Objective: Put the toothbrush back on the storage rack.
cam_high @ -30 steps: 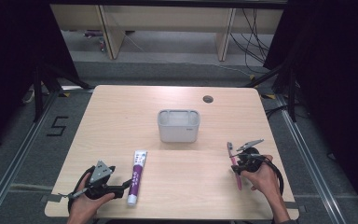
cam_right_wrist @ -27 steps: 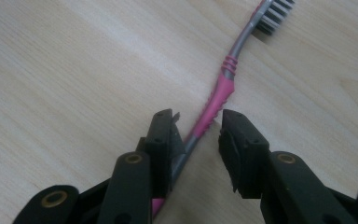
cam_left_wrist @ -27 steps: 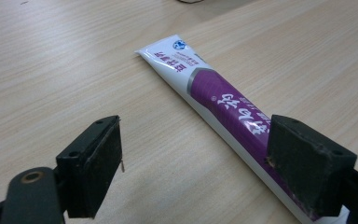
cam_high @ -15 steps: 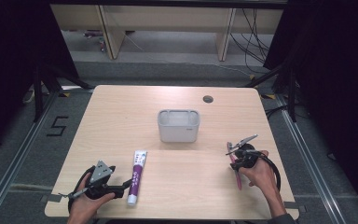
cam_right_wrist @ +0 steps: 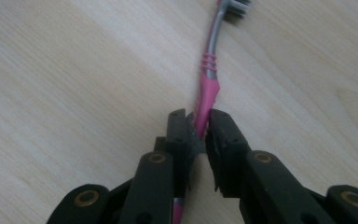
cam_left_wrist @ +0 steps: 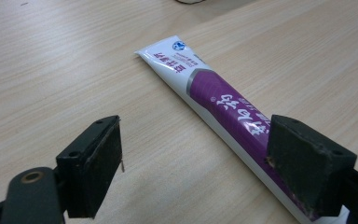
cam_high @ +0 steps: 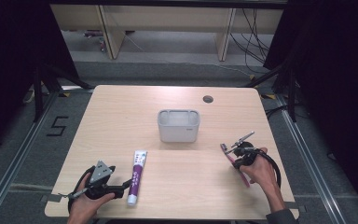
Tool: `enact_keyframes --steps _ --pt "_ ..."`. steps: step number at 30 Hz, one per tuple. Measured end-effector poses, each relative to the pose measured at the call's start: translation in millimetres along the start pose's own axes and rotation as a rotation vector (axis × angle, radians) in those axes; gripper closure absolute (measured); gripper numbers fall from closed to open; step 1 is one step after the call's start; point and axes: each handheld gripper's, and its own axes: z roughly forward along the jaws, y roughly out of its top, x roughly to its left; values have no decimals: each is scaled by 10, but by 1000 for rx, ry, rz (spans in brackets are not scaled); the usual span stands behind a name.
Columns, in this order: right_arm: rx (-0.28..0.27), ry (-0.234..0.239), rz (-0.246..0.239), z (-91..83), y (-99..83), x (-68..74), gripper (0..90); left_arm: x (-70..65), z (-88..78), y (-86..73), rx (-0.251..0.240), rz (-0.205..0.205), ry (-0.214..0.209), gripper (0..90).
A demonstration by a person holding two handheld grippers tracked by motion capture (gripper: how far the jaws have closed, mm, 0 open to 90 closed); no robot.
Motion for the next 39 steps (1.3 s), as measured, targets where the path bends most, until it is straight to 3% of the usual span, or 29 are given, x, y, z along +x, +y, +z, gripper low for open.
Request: enact_keyframes --steps 3,26,31,39 --pt "19 0 -6 6 5 -5 793 -16 0 2 -6 -15 7 177" --pt "121 -29 -92 49 85 47 827 -10 -10 -9 -10 -15 6 177" --pt "121 -26 -122 33 89 46 828 -10 -10 -9 -10 -14 6 177" --pt "106 -23 -117 4 79 45 829 -3 -17 -9 0 -3 7 178"
